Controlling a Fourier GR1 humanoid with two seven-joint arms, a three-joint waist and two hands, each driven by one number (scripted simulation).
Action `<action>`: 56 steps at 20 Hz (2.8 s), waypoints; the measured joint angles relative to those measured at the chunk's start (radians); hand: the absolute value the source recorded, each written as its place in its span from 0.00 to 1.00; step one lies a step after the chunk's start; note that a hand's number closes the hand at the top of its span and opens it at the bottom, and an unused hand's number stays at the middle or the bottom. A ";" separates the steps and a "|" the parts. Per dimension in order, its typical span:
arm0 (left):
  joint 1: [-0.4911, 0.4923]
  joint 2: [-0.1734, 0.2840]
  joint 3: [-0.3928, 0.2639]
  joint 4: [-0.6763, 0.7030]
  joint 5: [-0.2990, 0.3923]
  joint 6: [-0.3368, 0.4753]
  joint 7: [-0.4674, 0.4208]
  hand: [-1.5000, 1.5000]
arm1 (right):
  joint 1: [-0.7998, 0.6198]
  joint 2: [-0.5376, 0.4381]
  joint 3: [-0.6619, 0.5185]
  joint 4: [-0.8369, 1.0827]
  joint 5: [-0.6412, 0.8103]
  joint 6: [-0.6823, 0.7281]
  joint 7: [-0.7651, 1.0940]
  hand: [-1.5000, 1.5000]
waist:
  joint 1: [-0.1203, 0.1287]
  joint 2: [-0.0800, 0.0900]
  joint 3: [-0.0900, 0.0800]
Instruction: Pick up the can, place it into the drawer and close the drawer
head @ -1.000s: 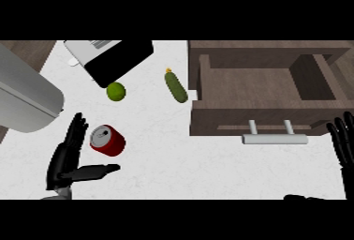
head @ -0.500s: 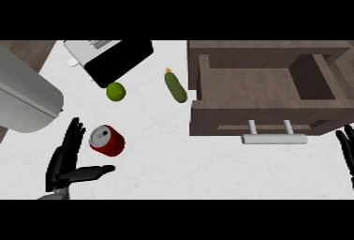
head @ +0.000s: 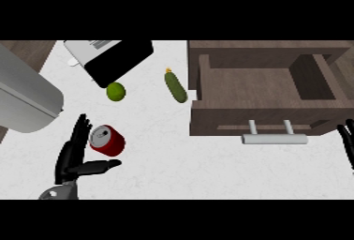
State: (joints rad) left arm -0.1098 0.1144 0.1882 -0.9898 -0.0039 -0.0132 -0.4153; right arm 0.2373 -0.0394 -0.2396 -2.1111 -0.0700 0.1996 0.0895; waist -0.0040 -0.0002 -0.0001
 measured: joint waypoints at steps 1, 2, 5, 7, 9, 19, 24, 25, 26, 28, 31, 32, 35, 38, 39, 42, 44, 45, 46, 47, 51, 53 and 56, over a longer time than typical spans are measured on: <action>-0.013 0.002 0.004 0.020 0.003 0.001 -0.009 0.00 | 0.006 0.008 0.014 -0.010 0.015 -0.007 0.001 0.00 | 0.000 0.000 0.000; -0.021 -0.001 0.003 0.033 0.003 0.007 -0.017 0.00 | 0.007 0.006 0.006 -0.010 0.009 -0.002 0.002 0.00 | 0.000 0.000 0.000; -0.033 -0.006 -0.008 0.019 0.004 0.017 0.009 0.00 | 0.013 0.005 0.013 -0.013 0.004 -0.007 -0.007 0.00 | 0.000 0.000 0.000; -0.068 -0.013 -0.007 0.049 0.004 0.030 0.003 0.00 | -0.002 0.007 0.014 0.003 0.018 -0.014 -0.008 0.00 | 0.000 0.000 0.000; -0.065 -0.014 -0.012 0.057 0.008 0.026 -0.003 0.00 | 0.010 -0.004 -0.009 -0.013 -0.011 0.005 0.003 0.00 | 0.000 0.000 0.000; -0.158 -0.013 -0.018 0.192 0.013 0.019 -0.062 0.00 | 0.008 0.016 0.021 -0.005 0.015 -0.009 -0.008 0.00 | -0.001 0.000 0.000; -0.210 -0.026 -0.025 0.225 0.018 0.026 -0.072 1.00 | 0.012 0.023 0.019 -0.015 0.009 -0.005 0.003 0.00 | -0.001 0.000 0.000; -0.199 -0.022 -0.029 0.196 0.027 0.009 -0.058 1.00 | 0.026 0.026 0.023 -0.025 0.007 -0.009 0.001 0.00 | -0.001 0.000 0.000; -0.208 -0.026 -0.026 0.208 0.032 0.003 -0.066 1.00 | 0.040 0.028 0.021 -0.045 -0.002 -0.004 0.008 0.00 | -0.002 0.000 0.000; -0.198 -0.036 -0.035 0.188 0.043 -0.009 -0.058 1.00 | 0.037 0.024 0.006 -0.059 -0.019 -0.003 0.022 0.00 | -0.001 0.000 0.000; -0.198 -0.045 -0.044 0.161 0.057 -0.023 -0.040 1.00 | 0.031 0.014 -0.017 -0.045 -0.033 0.011 0.015 0.00 | 0.000 -0.001 0.000; -0.190 -0.047 -0.049 0.143 0.060 -0.026 -0.037 1.00 | 0.029 0.017 -0.014 -0.055 -0.028 0.007 0.026 0.00 | 0.000 0.000 0.000; -0.187 -0.068 -0.071 0.085 0.062 -0.018 -0.010 1.00 | 0.059 0.028 -0.006 -0.073 -0.025 0.011 0.012 0.00 | 0.000 -0.001 0.000; -0.165 -0.080 -0.084 0.015 0.075 -0.016 0.018 1.00 | 0.042 0.026 -0.017 -0.065 -0.028 0.011 0.016 0.00 | 0.001 -0.001 0.000; -0.168 -0.074 -0.078 0.005 0.082 -0.015 0.029 1.00 | 0.032 0.014 -0.030 -0.071 -0.043 0.014 0.032 0.00 | 0.001 -0.001 0.000; -0.140 -0.046 -0.049 -0.040 0.104 -0.008 0.041 1.00 | 0.055 0.016 -0.029 -0.077 -0.052 0.023 0.018 0.00 | 0.002 -0.001 0.000; -0.136 -0.038 -0.040 -0.074 0.114 0.006 0.061 1.00 | 0.070 0.012 -0.047 -0.094 -0.072 0.035 0.027 0.00 | 0.001 -0.001 0.000; -0.130 -0.037 -0.041 -0.093 0.116 0.011 0.068 1.00 | 0.067 0.016 -0.042 -0.108 -0.068 0.031 0.041 0.00 | 0.001 -0.001 0.000; -0.128 -0.041 -0.046 -0.113 0.115 0.019 0.078 1.00 | 0.060 0.017 -0.044 -0.097 -0.062 0.032 0.036 0.00 | 0.002 -0.001 0.000; -0.131 -0.040 -0.053 -0.143 0.116 0.023 0.105 1.00 | 0.062 0.020 -0.047 -0.093 -0.065 0.036 0.025 0.00 | 0.002 -0.001 0.000; -0.164 -0.049 -0.092 -0.227 0.100 0.051 0.201 1.00 | 0.066 0.029 -0.045 -0.087 -0.056 0.038 0.013 0.00 | 0.001 -0.001 0.001; -0.181 -0.054 -0.114 -0.284 0.085 0.072 0.247 1.00 | 0.078 0.033 -0.038 -0.096 -0.053 0.034 0.013 0.00 | 0.001 -0.002 0.000; -0.189 -0.069 -0.155 -0.356 0.058 0.096 0.295 1.00 | 0.066 0.031 -0.044 -0.089 -0.054 0.028 0.018 0.00 | 0.002 -0.002 0.000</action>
State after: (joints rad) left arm -0.2985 0.0453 0.0330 -1.3458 0.0543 0.0829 -0.1203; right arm 0.3037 -0.0089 -0.2840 -2.2005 -0.1244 0.2274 0.1078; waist -0.0024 -0.0018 0.0002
